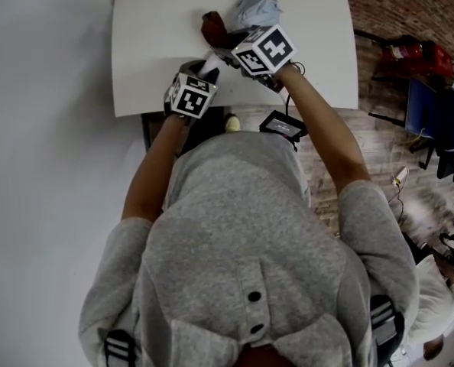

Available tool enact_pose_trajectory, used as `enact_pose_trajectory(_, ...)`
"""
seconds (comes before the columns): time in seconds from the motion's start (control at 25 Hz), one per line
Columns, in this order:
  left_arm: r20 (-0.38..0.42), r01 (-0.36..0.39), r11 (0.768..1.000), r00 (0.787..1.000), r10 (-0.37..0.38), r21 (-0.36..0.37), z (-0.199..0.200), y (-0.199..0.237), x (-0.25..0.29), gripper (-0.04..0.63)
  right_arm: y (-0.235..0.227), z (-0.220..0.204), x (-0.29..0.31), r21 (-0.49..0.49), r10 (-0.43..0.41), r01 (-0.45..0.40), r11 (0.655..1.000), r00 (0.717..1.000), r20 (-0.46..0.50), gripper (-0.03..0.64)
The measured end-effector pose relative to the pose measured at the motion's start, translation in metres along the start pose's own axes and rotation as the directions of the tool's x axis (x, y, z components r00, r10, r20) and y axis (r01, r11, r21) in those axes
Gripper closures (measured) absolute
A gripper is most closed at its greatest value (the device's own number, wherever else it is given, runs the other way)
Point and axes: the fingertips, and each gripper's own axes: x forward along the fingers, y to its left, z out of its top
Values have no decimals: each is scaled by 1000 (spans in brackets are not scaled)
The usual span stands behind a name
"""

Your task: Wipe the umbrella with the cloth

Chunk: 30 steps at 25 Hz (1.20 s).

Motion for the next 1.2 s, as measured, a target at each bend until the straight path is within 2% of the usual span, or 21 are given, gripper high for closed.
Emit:
enact_pose_trajectory(0.04,2,0,1000,1000,0,2,1,0,0,442,4,8,-1,65,59,-62,996,997,40,518)
enact_pose_trajectory(0.12,1,1,1000,1000,-1,2,1,0,0,442,7,19,-4,193,156,-174,966,982,108,518)
enact_pose_trajectory(0.2,-1,3,1000,1000,-3,2,2,0,0,442,-4,18,-6,267,167,-191,945,980,110,518)
enact_pose_trajectory(0.32,-1,3,1000,1000,-3,3,3,0,-2,442,-33,0,-6,279,72,-73,957,997,15,518)
enact_pose_trajectory(0.4,2,6,1000,1000,-6,9,4,-1,-2,442,-46,-9,-10,283,34,-27,959,999,-20,518)
enact_pose_trajectory(0.64,-1,11,1000,1000,-11,6,3,-1,-2,442,-65,-15,-21,230,-52,65,971,997,-64,518)
enact_pose_trajectory(0.8,-8,8,1000,1000,-8,2,3,1,-3,442,-84,-13,-32,191,-140,152,970,987,-77,518)
enact_pose_trajectory(1.2,-4,5,1000,1000,-5,2,2,1,-3,442,-100,-19,-47,138,-227,237,962,970,-81,518)
